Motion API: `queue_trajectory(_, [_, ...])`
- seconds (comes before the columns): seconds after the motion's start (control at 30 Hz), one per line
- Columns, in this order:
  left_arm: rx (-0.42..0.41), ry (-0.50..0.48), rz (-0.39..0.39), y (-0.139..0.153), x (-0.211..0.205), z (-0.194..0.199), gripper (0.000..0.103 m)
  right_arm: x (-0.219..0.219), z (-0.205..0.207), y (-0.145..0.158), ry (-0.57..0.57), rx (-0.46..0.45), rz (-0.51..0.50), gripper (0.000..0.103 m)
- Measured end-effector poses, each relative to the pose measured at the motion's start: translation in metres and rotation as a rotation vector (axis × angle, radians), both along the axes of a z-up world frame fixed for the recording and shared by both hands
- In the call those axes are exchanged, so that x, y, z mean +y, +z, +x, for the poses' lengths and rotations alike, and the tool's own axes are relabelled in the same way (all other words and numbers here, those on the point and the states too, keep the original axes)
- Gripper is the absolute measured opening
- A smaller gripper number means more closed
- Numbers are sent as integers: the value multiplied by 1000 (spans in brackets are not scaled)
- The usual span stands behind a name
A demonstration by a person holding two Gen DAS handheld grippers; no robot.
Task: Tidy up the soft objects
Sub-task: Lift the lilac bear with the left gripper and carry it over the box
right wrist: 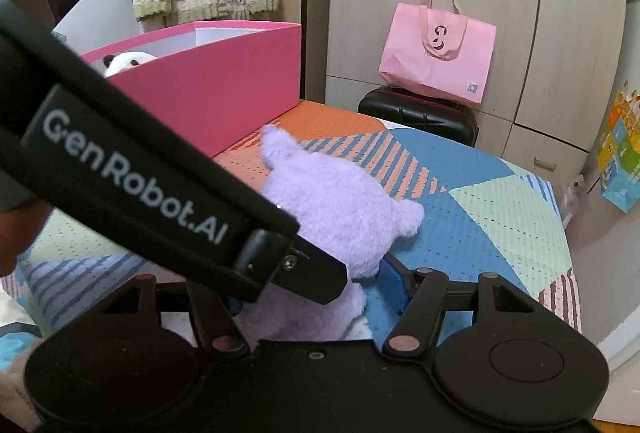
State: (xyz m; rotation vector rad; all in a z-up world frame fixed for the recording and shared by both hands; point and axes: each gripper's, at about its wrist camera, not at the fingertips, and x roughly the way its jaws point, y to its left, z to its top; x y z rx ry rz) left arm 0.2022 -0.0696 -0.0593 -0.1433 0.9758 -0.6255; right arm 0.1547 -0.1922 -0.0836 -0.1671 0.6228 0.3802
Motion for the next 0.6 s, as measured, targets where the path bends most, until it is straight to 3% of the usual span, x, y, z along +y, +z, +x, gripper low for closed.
queue_trajectory(0.27, [22, -42, -3, 8, 11, -32, 38, 14, -20, 13, -3, 32, -41, 69])
queue_trajectory(0.6, [-7, -115, 6, 26, 34, -77, 38, 37, -60, 32, 46, 31, -103, 68])
